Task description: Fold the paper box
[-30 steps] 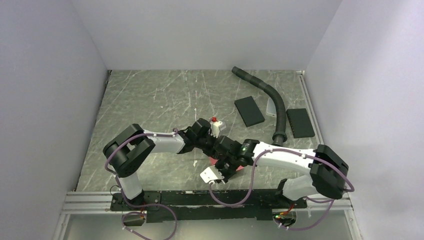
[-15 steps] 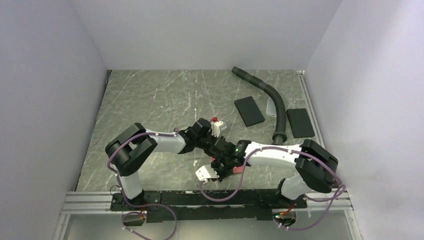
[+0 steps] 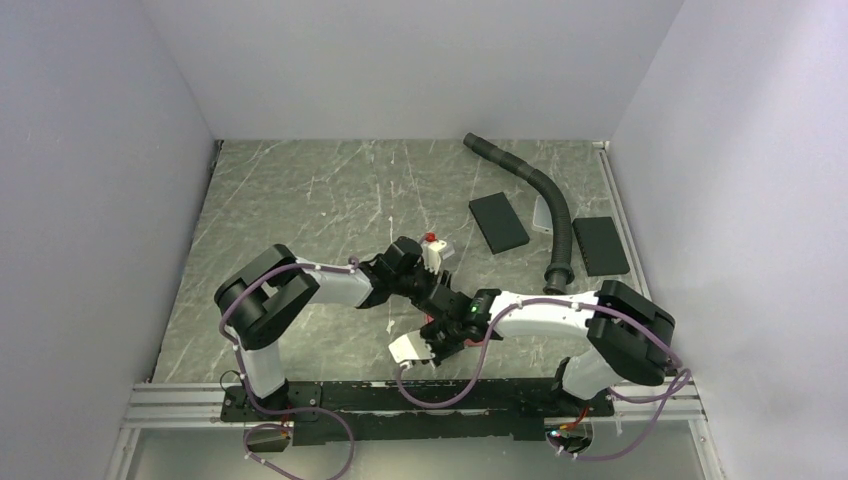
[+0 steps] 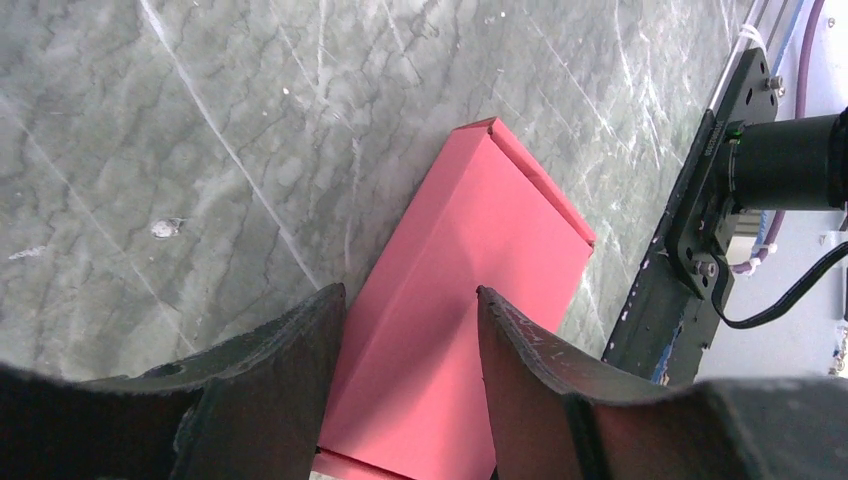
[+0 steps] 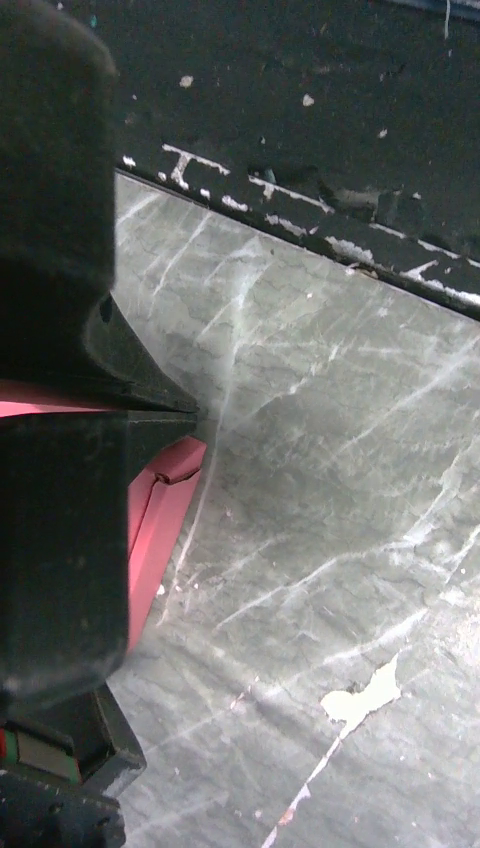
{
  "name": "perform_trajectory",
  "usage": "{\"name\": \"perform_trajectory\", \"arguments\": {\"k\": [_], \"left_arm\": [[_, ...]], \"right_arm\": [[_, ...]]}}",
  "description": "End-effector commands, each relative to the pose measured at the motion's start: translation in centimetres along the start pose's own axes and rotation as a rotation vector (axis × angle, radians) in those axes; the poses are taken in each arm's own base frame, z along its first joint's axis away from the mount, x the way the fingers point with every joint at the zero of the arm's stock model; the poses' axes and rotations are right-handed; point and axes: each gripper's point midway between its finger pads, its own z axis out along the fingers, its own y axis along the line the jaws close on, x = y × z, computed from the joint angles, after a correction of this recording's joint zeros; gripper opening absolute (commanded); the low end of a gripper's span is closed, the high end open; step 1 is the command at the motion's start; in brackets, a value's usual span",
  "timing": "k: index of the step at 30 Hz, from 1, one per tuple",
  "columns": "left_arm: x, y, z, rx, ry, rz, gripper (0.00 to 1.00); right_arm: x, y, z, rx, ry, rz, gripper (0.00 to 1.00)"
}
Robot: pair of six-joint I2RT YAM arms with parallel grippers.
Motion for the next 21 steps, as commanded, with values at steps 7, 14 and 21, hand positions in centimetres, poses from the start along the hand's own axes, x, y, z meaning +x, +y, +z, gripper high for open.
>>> {"name": "perform_trajectory", "arguments": {"k": [7, 14, 21], "left_arm": [[13.0, 5.0, -1.9, -0.198, 0.374, -0.214, 0.6], [13.0, 5.3, -2.0, -0.203, 0.374, -0.219, 0.6], [13.0, 5.4, -1.9, -0.198, 0.379, -0.221, 0.59]], "right_arm": [[1.8, -0.9, -0.8, 0.041, 0.094, -0.009, 0.13], [-0.7, 2.2, -4.5, -0.12, -0.102, -0.038, 0.18], [2.0, 3.5, -8.2, -0.16, -0.096, -0.05, 0.16]]}}
